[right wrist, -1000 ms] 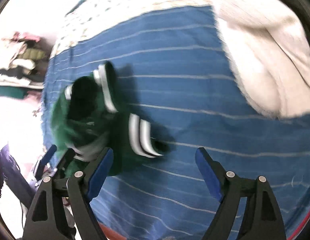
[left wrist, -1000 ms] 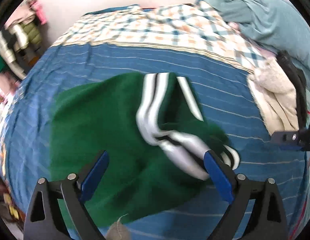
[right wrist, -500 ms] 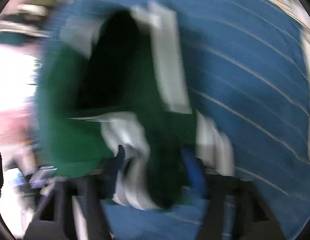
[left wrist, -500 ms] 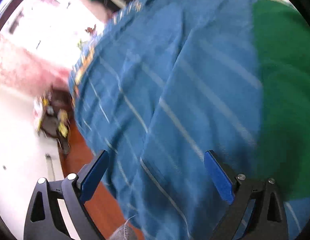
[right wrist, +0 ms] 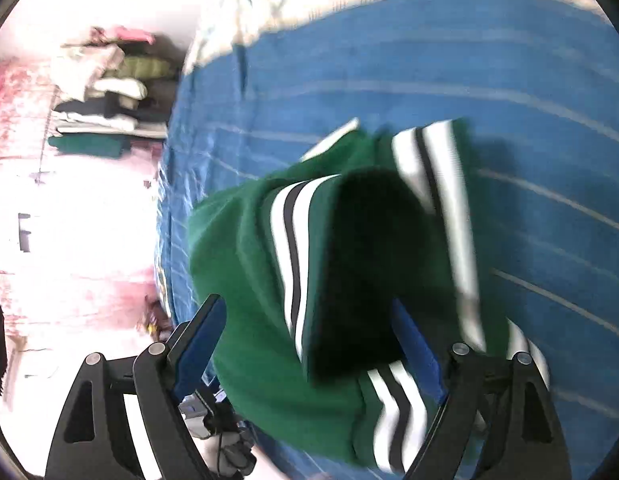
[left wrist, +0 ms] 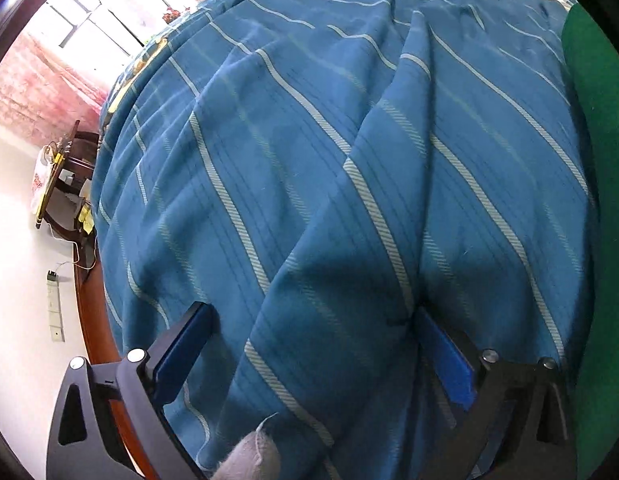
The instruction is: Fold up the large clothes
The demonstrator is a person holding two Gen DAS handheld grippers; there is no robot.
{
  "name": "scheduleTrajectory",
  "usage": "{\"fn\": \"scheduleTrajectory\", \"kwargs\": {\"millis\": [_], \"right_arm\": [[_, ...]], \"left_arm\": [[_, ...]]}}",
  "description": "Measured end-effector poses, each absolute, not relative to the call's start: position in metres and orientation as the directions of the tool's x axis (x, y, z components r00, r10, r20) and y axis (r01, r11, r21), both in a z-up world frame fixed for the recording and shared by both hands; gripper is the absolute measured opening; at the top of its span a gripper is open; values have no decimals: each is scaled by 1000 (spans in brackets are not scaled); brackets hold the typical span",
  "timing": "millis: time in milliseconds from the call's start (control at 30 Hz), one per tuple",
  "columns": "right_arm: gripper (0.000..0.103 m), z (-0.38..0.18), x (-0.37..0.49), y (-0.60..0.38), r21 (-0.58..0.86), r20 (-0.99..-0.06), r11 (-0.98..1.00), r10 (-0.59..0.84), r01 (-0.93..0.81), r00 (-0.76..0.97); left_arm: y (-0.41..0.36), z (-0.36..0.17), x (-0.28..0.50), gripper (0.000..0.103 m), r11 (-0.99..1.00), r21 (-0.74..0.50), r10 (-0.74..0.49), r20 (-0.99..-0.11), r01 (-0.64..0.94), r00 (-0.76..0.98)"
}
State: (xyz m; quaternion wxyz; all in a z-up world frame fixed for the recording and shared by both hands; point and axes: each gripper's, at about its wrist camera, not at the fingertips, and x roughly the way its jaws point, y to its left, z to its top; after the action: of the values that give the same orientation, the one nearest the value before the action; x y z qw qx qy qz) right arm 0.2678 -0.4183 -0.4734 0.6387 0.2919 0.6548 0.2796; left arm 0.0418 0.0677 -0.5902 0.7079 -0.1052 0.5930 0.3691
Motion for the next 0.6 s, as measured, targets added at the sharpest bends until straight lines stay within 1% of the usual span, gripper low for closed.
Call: {"fn": "scheduleTrajectory", "kwargs": {"millis": [33,67,100,133,167,200,267,333,367,400,433,467,500,533,567,600], "right_arm": [[11,-481,276,-408,738,-674,675,738,22,-28],[7,-481,283,-402,714,-698,699,715,25,-40],[6,-477,290,-400,674,-739,739,674,24,-8],[2,-461,296,-404,622,-781,783,618,13,92],[3,-445,301,-408,589,-798,808,580,7,161],[2,-426,308,-413,577,-796,816,560,12,228],[2,-412,317,-419,532,-814,846,497,40,301],[2,-426,333,-419,471,-855,880,440,56,276],[3,-447,344,-416,446,-882,892,424,73,206],[4,-467,352,-409,440,-895,897,433,54,105],[9,-482,355,-407,449,-894,892,448,49,30],[12,-487,358,-412,503,-863,861,505,78,-12],[16,-485,358,-419,553,-831,828,556,96,-19],[26,-477,356,-427,585,-808,804,589,101,-10],[34,-466,352,-436,590,-806,802,592,96,11],[50,-451,344,-446,582,-813,809,580,84,43]], "left_arm": [[69,-589,44,103,707,284,387,-922,-647,18],[70,-588,45,103,708,281,380,-925,-647,14],[73,-588,46,103,711,279,371,-928,-646,8],[75,-587,47,103,713,278,366,-931,-644,4],[76,-587,47,103,717,276,361,-932,-640,3],[76,-586,47,103,721,273,357,-934,-636,3],[79,-586,46,103,726,268,351,-936,-633,6],[79,-585,45,103,732,269,350,-937,-626,7],[79,-584,46,103,736,275,350,-937,-618,0],[80,-582,46,103,736,279,348,-937,-617,-8],[80,-578,47,103,733,287,350,-937,-616,-20],[80,-572,48,103,726,312,365,-930,-613,-41],[81,-566,49,103,720,323,378,-925,-614,-44],[81,-556,50,103,714,327,391,-920,-619,-35],[80,-543,51,103,708,319,402,-915,-630,-11],[78,-532,54,103,705,312,411,-911,-637,8]]}}
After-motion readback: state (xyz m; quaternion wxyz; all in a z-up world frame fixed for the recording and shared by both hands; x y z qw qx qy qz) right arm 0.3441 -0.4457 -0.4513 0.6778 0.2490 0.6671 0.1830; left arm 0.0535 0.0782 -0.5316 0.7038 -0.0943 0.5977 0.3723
